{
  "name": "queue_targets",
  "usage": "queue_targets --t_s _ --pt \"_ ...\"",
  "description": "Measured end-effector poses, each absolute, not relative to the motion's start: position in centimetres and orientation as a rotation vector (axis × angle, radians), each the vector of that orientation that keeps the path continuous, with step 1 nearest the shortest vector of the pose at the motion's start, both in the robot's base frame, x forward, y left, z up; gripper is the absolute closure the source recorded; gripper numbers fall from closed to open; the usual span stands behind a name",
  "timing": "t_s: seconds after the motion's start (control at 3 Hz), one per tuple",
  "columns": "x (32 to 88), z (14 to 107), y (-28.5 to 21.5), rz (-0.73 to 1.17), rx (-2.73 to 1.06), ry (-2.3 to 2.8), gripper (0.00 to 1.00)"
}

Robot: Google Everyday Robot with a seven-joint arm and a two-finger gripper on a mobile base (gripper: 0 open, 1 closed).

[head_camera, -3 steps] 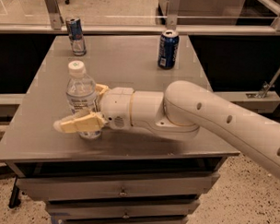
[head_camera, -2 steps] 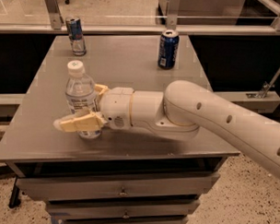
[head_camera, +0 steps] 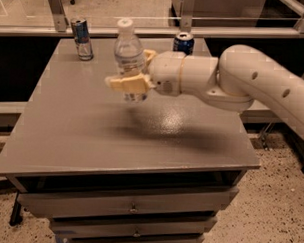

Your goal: Move blue plastic bottle near redbull can

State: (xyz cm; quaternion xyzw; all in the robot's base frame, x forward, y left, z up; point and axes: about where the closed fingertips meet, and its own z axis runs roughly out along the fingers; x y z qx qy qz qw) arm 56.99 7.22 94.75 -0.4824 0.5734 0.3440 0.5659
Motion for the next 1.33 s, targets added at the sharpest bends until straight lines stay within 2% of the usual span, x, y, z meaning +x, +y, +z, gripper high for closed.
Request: queue_targets --t_s 0.67,1.33 --pt "58.5 96.8 5.9 0.767 -1.12 1.322 1.0" --pt "65.0 96.0 7.2 0.768 -1.081 1.276 1.0"
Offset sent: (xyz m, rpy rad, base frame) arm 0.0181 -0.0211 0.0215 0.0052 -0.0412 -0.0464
